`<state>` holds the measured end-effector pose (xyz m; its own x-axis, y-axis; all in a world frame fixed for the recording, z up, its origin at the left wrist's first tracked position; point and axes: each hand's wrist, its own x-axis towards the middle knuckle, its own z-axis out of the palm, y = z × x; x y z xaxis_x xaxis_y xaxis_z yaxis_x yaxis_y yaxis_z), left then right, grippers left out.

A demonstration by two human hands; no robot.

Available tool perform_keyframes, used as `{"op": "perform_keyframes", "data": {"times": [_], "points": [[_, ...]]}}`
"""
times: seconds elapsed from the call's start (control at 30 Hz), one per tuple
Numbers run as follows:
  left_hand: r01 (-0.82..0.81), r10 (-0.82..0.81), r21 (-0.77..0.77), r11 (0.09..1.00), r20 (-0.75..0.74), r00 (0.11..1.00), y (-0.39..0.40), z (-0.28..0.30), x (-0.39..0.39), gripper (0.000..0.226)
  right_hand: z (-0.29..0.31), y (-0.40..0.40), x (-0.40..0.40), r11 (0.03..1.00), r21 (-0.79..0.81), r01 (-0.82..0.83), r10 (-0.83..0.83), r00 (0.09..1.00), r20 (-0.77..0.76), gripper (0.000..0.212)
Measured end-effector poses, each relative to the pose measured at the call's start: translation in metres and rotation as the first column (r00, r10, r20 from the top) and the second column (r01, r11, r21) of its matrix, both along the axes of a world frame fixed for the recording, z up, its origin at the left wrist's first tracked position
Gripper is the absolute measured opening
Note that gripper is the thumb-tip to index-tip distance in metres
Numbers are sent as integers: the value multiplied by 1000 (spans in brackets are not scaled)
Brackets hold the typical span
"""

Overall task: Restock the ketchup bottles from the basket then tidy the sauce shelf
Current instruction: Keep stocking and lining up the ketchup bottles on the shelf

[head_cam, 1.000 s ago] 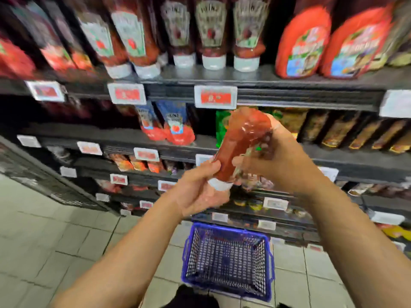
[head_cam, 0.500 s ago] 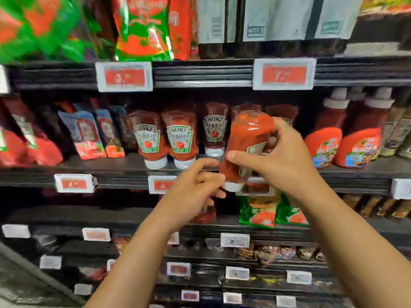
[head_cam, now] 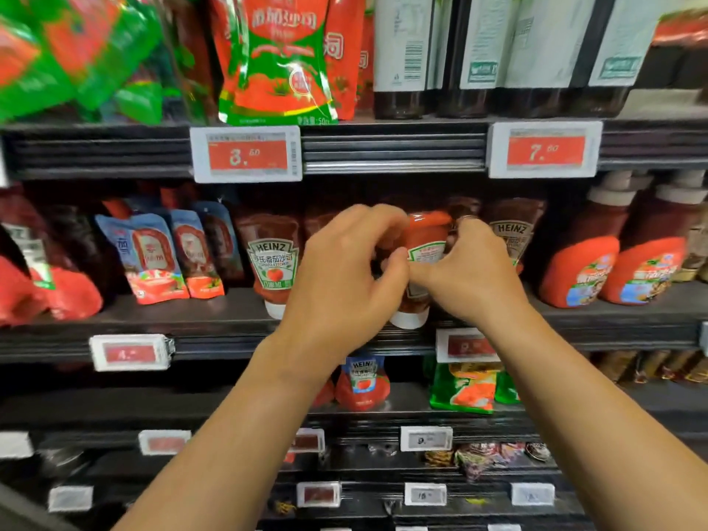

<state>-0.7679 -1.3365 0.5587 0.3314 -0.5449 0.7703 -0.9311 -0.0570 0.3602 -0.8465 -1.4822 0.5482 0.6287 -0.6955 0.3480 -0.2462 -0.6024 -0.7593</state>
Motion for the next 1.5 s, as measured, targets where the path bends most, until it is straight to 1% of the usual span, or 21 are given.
{"op": "perform_keyframes", "data": {"times": [0.07, 0.2, 0.3, 0.37, 0.53, 0.57, 0.63, 0.7, 0.83, 0.9, 1.0, 1.1, 1.2, 1.27, 1.33, 1.4, 1.43, 1.5], "points": [[-21, 16, 57, 998, 80, 997, -5, 12, 1, 31, -1, 0, 2, 1000, -30, 8, -8, 1000, -10, 54], [-139, 80, 280, 950, 211, 974, -16, 32, 4, 47, -5, -1, 2, 998, -60, -9, 7, 999, -31, 54], [-165, 75, 405, 899, 228, 971, -21, 37, 10, 53, -17, -8, 0, 998, 15, -67, 67, 998, -9, 57], [-170, 65, 447, 878, 241, 968, -23, 38, 15, 53, -29, -11, -2, 986, 82, -142, 141, 990, 21, 58], [-158, 38, 458, 875, 259, 965, -25, 41, 27, 52, -55, -17, -4, 958, 155, -242, 240, 970, 33, 68], [-150, 33, 449, 881, 257, 966, -26, 41, 29, 52, -57, -19, -3, 953, 162, -254, 249, 967, 48, 66], [-145, 34, 430, 891, 257, 966, -27, 42, 34, 51, -60, -22, -1, 952, 163, -258, 246, 965, 90, 55], [-138, 36, 415, 899, 246, 969, -27, 41, 37, 50, -61, -23, 0, 960, 146, -239, 225, 969, 106, 50], [-56, -23, 386, 921, 199, 980, -26, 40, 40, 46, -61, -23, -3, 969, 67, -237, 230, 968, 96, 56], [-15, -58, 384, 923, 175, 983, -26, 40, 39, 44, -60, -24, -6, 971, 12, -241, 239, 968, 71, 54], [21, -79, 381, 924, 137, 987, -27, 41, 37, 42, -60, -26, -11, 971, -24, -237, 238, 971, 28, 53], [-36, -31, 399, 916, 160, 987, -27, 40, 34, 43, -59, -25, -15, 969, -38, -245, 246, 969, 6, 56], [-169, 83, 412, 895, 219, 972, -26, 37, 31, 41, -62, -23, -16, 961, 19, -275, 274, 961, 47, 52], [-225, 138, 407, 885, 232, 963, -26, 32, 27, 40, -64, -19, -15, 965, 26, -260, 258, 965, 50, 50], [-228, 151, 377, 898, 223, 963, -26, 27, 23, 38, -65, -16, -13, 974, -8, -225, 225, 973, 55, 48], [-207, 145, 330, 921, 205, 968, -27, 25, 22, 37, -66, -16, -10, 978, 0, -207, 207, 976, 73, 47], [-203, 146, 312, 928, 196, 970, -28, 25, 22, 42, -66, -15, -10, 980, 11, -199, 198, 977, 81, 49], [-190, 136, 313, 930, 187, 973, -30, 28, 20, 61, -67, -15, -9, 988, -13, -156, 157, 985, 76, 58]]}}
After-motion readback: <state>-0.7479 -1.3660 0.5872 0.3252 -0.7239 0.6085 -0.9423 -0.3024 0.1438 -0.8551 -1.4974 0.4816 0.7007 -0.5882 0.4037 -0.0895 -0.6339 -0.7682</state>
